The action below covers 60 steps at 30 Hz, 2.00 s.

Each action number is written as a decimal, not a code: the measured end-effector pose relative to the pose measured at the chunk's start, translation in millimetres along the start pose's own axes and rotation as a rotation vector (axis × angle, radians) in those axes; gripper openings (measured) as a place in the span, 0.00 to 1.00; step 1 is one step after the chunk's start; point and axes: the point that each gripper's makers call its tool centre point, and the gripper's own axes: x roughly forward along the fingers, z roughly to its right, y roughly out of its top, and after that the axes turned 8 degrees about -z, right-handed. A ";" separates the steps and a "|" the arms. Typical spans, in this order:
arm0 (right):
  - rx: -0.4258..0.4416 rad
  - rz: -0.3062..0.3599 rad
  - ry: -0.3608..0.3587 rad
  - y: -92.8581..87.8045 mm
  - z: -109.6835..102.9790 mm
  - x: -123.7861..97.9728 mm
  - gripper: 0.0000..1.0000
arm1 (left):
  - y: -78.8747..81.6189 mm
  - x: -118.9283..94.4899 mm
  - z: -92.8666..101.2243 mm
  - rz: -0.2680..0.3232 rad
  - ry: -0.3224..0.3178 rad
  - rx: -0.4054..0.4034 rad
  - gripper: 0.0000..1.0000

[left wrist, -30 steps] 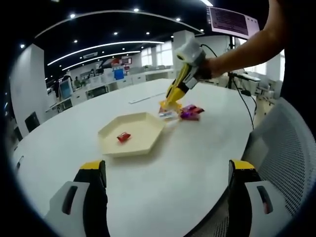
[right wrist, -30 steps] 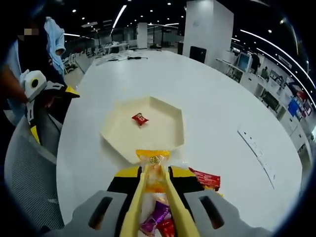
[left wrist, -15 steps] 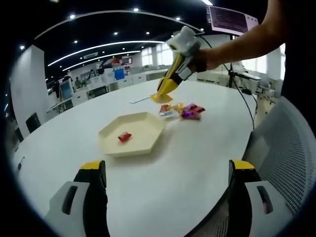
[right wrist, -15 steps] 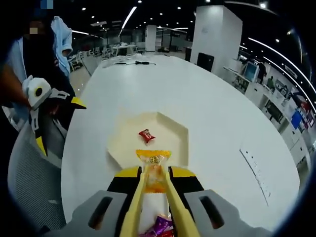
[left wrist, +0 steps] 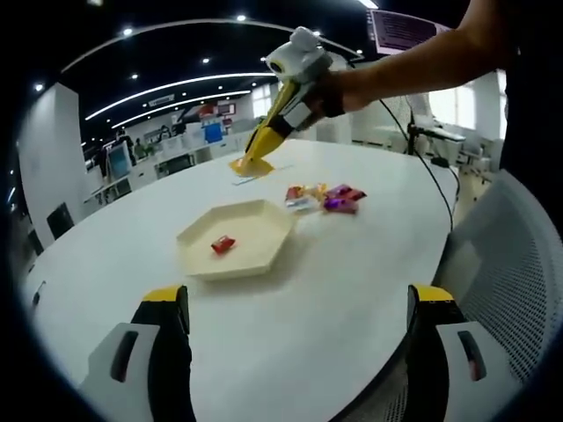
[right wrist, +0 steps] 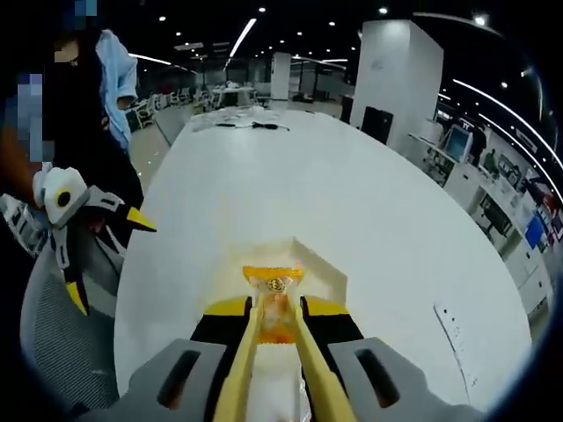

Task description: Place the target food into the container with the food tongs after gripping and lifting it, then release it inside without dropping or visibly crushing the food.

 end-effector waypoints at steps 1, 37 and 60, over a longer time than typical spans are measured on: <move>-0.002 0.001 0.005 3.3 -1.2 1.4 0.20 | -0.3 0.1 -0.2 -0.001 0.000 -0.001 0.99; -0.064 0.029 0.042 52.1 -3.8 17.6 0.23 | -2.1 2.1 -2.1 -0.016 0.012 0.002 0.99; -0.056 0.014 -0.024 -3.7 27.4 -52.4 0.25 | -1.2 1.0 0.2 -0.011 -0.001 -0.002 0.99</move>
